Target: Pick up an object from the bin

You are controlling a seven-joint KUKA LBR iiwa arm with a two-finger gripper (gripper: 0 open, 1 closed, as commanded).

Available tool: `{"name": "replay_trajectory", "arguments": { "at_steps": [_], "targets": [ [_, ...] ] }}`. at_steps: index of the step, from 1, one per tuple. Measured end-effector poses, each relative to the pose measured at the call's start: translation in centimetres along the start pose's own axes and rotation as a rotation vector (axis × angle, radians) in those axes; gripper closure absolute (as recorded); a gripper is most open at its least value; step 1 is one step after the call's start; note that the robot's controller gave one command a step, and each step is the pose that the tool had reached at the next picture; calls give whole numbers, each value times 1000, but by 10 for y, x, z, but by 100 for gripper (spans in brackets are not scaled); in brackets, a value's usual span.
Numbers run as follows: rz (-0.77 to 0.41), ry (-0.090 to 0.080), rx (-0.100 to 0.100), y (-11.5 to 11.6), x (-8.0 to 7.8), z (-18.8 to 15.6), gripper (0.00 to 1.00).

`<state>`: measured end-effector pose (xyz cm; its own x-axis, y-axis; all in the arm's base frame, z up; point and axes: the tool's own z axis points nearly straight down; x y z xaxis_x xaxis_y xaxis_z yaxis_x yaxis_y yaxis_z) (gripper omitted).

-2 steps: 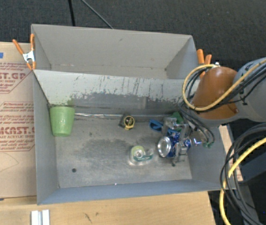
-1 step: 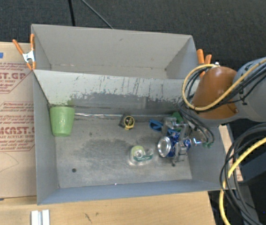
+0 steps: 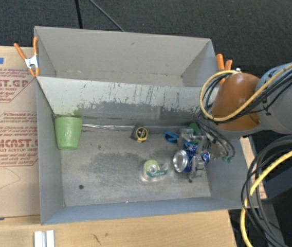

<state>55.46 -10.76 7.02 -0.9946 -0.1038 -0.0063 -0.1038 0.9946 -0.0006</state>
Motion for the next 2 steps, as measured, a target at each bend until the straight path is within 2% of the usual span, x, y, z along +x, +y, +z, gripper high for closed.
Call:
{"name": "replay_trajectory", "arguments": {
  "at_steps": [1, 2],
  "targets": [
    [1, -1, -1, 0, 0, 0, 0],
    [1, -4, -1, 1, -1, -1, 100]
  ]
}}
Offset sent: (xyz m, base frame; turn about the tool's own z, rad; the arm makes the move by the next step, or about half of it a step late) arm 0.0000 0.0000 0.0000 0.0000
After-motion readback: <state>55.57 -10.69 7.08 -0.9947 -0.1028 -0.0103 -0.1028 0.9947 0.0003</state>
